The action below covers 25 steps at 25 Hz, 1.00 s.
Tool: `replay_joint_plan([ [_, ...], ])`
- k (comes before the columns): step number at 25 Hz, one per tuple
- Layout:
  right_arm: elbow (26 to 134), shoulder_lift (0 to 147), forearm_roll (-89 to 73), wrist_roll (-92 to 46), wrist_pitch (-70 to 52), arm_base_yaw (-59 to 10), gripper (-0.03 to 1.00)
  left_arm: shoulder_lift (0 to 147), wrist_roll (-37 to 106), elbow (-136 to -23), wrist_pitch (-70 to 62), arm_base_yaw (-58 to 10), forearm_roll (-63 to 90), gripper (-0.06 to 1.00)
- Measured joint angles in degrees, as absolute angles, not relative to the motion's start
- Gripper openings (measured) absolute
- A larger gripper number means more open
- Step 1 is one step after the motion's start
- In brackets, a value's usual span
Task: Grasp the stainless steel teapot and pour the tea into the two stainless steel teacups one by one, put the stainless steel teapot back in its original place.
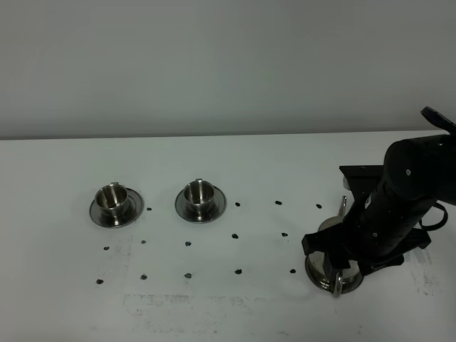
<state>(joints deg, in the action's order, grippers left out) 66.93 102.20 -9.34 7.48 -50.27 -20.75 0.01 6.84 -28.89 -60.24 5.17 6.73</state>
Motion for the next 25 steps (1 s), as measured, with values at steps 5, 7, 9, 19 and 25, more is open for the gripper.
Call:
replay_joint_plan([
  [5, 66.9, 103.1, -9.9, 7.2, -49.7, -20.7, 0.52, 0.0, 6.8, -28.9, -60.2, 5.2, 6.7, 0.54],
  [7, 66.9, 104.0, -10.0, 7.1, -49.5, -20.8, 0.52, 0.0, 6.8, -28.9, -60.2, 5.2, 6.7, 0.54],
  [9, 66.9, 104.5, -10.0, 7.1, -49.0, -21.0, 0.52, 0.0, 6.8, -28.9, -60.2, 5.2, 6.7, 0.54],
  [19, 66.9, 106.0, -9.9, 6.4, -48.1, -21.3, 0.52, 0.0, 6.8, -28.9, -60.2, 5.2, 6.7, 0.54],
  [25, 66.9, 106.3, -9.3, 6.1, -47.5, -21.1, 0.52, 0.0, 6.8, -28.9, -60.2, 5.2, 6.7, 0.54],
])
